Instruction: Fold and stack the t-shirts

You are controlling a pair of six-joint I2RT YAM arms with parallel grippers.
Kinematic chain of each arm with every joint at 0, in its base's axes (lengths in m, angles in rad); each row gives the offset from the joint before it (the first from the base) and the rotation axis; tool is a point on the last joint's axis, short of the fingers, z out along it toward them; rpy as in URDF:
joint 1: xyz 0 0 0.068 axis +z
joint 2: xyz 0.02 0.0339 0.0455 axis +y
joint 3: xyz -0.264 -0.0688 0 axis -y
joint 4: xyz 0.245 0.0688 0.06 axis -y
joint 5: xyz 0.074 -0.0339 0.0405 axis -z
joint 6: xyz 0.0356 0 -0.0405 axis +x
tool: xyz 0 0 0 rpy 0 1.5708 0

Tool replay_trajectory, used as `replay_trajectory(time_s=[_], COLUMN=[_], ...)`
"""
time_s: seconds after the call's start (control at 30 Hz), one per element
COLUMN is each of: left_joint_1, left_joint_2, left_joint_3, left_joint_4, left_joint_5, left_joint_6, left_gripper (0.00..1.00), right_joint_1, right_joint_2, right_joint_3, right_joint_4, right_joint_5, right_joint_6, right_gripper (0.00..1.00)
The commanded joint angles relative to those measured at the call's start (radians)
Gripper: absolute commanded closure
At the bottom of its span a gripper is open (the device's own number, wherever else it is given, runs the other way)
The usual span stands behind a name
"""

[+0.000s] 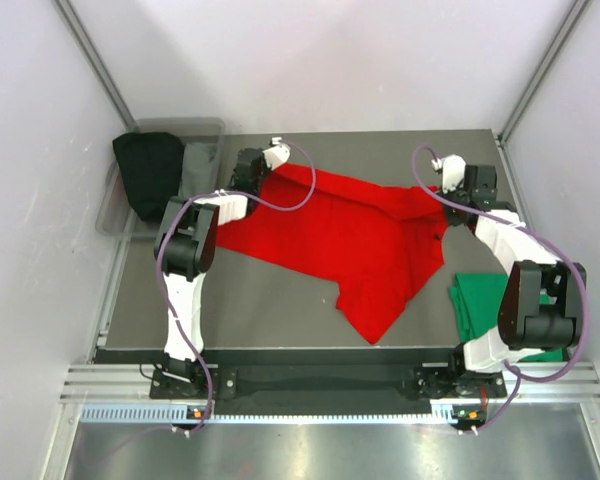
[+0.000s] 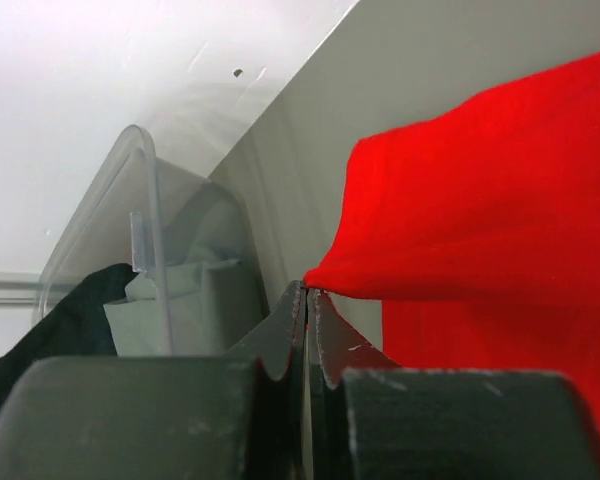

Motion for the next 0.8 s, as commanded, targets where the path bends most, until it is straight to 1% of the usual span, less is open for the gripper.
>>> replay_trajectory(time_s=[0.0,0.23,0.37,0.6,0.67,0.7,0.77], left_joint_1=[0.008,0.011,0.022,0.025,0.025,0.025,0.025], left_joint_2=[-0.058,-0.052,-0.054,-0.06,-0.066,-0.074,-0.086], left_joint_3=[-0.011,-0.037,-0.033,-0.03,-0.028,-0.03,-0.034], left_joint_4=[0.077,0.097,0.071,0.008,-0.001,-0.003,-0.004], left_joint_5=[-0.022,-0.073,-0.098,-0.09,-0.091,-0.096,-0.105], left_joint_6=[-0.019,-0.028,-0.056,-0.077,-0.081,-0.082,-0.085], left_gripper=[1.0,1.0,1.0,0.99,0.87,0.76,0.64], right_joint_1=[-0.004,-0.001,0.001,0.005,0.005,0.008,0.011], right_joint_2=[-0.02,-0.022,-0.04,-0.062,-0.063,-0.063,-0.069], right_joint_3=[-0.004,-0.006,-0.006,-0.004,0.002,0.004,0.005], right_joint_4=[0.013,0.001,-0.017,-0.037,-0.047,-0.051,-0.059], right_joint_5=[-0.042,-0.065,-0.077,-0.108,-0.119,-0.123,-0.128], right_joint_6=[0.029,0.044,0.05,0.066,0.067,0.07,0.07], right_gripper=[1.0,1.0,1.0,1.0,1.0,1.0,1.0])
